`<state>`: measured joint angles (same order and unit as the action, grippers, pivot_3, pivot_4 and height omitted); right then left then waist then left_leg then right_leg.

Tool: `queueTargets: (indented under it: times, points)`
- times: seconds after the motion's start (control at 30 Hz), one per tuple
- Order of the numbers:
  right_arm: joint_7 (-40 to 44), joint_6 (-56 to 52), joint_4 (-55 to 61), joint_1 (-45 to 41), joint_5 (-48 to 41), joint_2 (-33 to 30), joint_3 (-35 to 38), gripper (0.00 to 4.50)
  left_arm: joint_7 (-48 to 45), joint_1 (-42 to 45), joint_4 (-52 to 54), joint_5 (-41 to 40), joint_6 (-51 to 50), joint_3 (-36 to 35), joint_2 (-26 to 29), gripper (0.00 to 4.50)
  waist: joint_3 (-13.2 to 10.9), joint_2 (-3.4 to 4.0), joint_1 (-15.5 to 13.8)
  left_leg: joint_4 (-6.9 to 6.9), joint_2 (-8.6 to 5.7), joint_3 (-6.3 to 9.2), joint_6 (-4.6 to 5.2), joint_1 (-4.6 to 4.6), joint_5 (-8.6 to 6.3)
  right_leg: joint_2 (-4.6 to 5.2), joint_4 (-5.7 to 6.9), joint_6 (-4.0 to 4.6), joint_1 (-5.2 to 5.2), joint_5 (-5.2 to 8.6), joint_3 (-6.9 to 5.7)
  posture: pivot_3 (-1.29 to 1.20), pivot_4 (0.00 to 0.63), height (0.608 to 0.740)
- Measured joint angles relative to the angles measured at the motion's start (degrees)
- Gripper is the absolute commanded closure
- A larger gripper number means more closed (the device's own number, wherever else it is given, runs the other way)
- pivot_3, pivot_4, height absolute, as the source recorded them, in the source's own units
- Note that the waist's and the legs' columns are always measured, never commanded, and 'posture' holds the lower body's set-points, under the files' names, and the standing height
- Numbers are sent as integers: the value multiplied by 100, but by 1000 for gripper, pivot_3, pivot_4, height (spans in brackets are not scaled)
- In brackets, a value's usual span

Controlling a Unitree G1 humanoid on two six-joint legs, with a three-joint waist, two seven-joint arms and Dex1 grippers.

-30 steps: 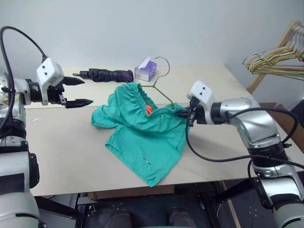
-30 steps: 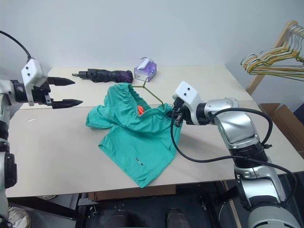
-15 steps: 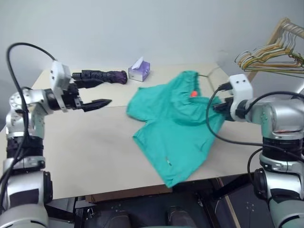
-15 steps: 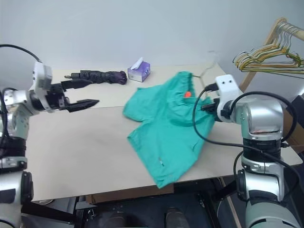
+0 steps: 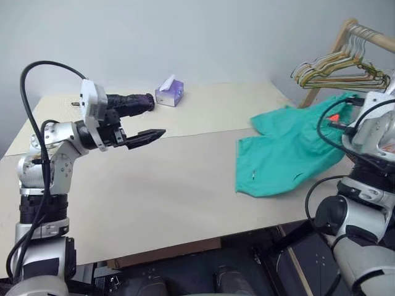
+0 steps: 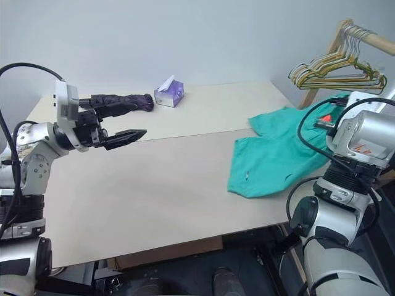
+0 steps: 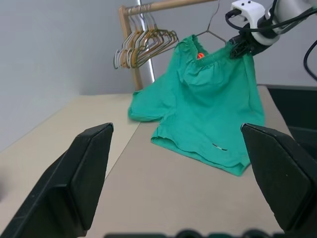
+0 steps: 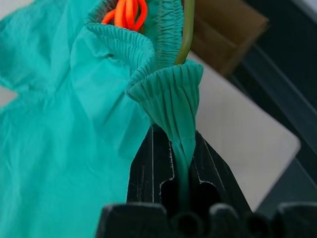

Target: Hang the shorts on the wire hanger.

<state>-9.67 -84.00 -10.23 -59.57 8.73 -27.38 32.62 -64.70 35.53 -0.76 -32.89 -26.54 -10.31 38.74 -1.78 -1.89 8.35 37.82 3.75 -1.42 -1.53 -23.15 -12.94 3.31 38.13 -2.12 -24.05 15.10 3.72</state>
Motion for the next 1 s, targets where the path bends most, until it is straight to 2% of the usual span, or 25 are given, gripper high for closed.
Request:
queueTargets:
  times: [0.2, 0.43, 0.67, 0.83, 1.0]
  points:
    - [-1261, 1361, -1309, -911, 54, -223, 821, 4500, 159, -5, 251, -201, -28, -2, -40, 46, -5, 27, 136, -7, -3, 0, 0, 3, 0, 2, -3, 0, 2, 0, 5, -96, 0, 740]
    - [-2180, 2582, -3017, -1640, -337, -930, 1190, 4500, 301, -221, 511, -343, -121, -17, -29, 46, -9, 71, 180, -16, -5, -2, 1, 16, 1, 1, -7, 0, 12, 0, 10, -74, 0, 740]
    - [-2835, 2976, -4271, -1844, -911, -1447, 1517, 4500, 337, -312, 856, -778, -201, -271, -26, 46, -11, 78, 164, -24, -6, -4, 2, 39, 0, 1, -19, 0, 39, 1, 11, -67, 0, 740]
    - [-3094, 3109, -4575, -1821, -1242, -1552, 1539, 4500, 270, -316, 902, -1480, -221, -593, -316, 46, -18, 97, 158, -70, -10, -10, 2, 101, 0, 2, -49, -1, 93, 2, 15, -74, 0, 740]
    - [-3208, 3112, -4600, -1735, -1440, -1609, 1500, 4500, 275, -243, 889, -1977, -213, -783, -567, 46, -18, 99, 158, -74, -10, -10, 2, 100, 1, 2, -53, 0, 95, 1, 16, -79, 0, 740]
